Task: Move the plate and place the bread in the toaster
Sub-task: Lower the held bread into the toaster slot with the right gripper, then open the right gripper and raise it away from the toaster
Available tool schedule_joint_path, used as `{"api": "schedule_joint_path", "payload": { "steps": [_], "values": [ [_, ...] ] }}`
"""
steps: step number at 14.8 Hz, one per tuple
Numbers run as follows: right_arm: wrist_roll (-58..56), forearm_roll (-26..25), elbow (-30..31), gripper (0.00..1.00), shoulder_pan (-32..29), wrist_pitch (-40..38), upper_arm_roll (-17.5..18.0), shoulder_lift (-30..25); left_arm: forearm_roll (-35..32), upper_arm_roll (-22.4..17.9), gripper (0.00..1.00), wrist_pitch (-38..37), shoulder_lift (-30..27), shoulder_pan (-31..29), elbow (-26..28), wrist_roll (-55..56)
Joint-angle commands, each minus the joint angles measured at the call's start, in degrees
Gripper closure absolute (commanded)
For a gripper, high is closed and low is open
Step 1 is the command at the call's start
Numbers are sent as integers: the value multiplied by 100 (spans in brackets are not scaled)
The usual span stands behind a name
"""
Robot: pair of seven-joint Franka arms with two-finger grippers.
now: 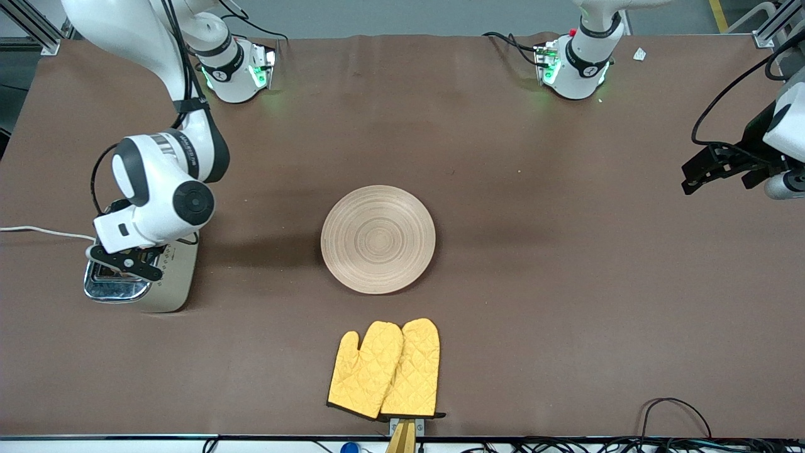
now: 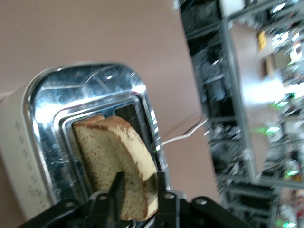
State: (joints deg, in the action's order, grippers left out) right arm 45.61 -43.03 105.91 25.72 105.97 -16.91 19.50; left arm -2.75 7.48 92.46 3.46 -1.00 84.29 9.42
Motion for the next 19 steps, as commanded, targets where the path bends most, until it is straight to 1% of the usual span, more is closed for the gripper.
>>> {"api": "schedule_joint_path", "payload": {
  "steps": [1,3,5,7,8,9,11,12,14,15,16,19],
  "values": [
    [-70,714,-123,0,-50,-6,48,-165,81,-1,0,-132,-30,-6,-88,-290],
    [-253,1267,-411,0,-41,-311,48,-411,81,-10,0,-132,-30,-6,-88,-466],
    [-1120,2014,-1069,0,-111,-882,-4,-543,55,25,0,-132,-38,3,-88,-467],
    [-2078,2883,-1597,0,-609,-1078,-49,-718,38,26,0,-132,-91,29,-88,-467],
    [-2692,3148,-1643,0,-891,-1061,-49,-902,55,34,0,-132,-91,30,-88,-467],
    [-3255,3212,-1705,0,-1111,-1043,-49,-1017,64,60,0,-132,-100,30,-88,-476],
    [-3864,3248,-1801,0,-1480,-1052,-58,-1219,64,52,0,-132,-109,30,-88,-485],
    [-3980,3439,-1802,0,-1665,-1087,-49,-1386,20,34,0,-132,-109,38,-88,-511],
    [-4033,4132,-1802,0,-2008,-1393,-75,-1868,20,26,0,-132,-100,38,-88,-599],
    [-4173,4257,-1802,0,-2062,-1551,-84,-2062,3,26,0,-132,-100,38,-88,-590],
    [-4244,4276,-1793,0,-2054,-1614,-75,-2212,-6,26,0,-132,-100,38,-88,-581],
    [-4218,4285,-1714,0,-1966,-1702,-23,-2319,-32,8,0,-132,-56,21,-96,-573]
  ]
}}
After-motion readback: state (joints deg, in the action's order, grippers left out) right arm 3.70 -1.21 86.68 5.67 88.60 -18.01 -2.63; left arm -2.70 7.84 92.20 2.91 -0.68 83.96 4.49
